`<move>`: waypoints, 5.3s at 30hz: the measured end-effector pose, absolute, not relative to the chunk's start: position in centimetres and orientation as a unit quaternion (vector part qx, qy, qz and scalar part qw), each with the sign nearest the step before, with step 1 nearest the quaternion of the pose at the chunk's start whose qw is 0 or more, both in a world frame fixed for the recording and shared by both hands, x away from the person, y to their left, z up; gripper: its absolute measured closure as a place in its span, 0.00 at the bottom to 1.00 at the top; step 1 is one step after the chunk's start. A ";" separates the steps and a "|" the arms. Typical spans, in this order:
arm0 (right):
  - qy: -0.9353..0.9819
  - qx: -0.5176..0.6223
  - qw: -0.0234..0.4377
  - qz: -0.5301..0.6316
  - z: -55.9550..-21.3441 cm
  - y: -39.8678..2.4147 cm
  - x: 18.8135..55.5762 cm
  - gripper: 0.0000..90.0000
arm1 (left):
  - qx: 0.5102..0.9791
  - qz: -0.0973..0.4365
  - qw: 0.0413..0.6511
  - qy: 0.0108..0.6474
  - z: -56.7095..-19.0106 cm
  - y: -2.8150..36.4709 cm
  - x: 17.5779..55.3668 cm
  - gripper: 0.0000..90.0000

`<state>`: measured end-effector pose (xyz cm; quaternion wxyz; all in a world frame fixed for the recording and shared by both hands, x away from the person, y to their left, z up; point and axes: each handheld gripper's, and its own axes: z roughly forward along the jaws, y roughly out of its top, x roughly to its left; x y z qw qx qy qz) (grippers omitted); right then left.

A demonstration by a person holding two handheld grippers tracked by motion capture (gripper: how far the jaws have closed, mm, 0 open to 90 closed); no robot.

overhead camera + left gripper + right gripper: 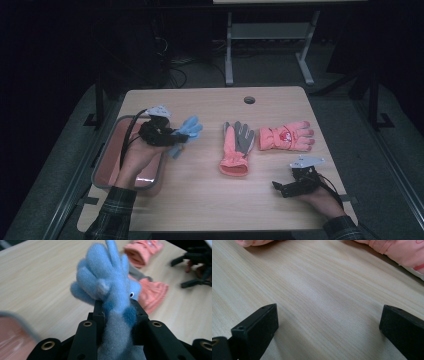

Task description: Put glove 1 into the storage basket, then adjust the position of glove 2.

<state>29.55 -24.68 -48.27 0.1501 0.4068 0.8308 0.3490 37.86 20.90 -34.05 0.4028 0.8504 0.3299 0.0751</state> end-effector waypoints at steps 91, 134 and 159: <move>0.834 0.401 0.147 0.350 -48.3 -24.6 29.8 0.02 | 0.842 0.053 0.399 0.360 -35.3 19.9 36.5 0.15; 0.833 0.401 0.148 0.351 -48.3 -24.6 29.8 0.02 | 0.897 0.064 0.344 0.270 -46.8 12.6 29.0 0.14; 0.829 0.378 0.126 0.393 -43.1 -21.8 31.5 0.88 | 0.892 0.091 0.380 0.226 -47.7 14.0 28.5 0.14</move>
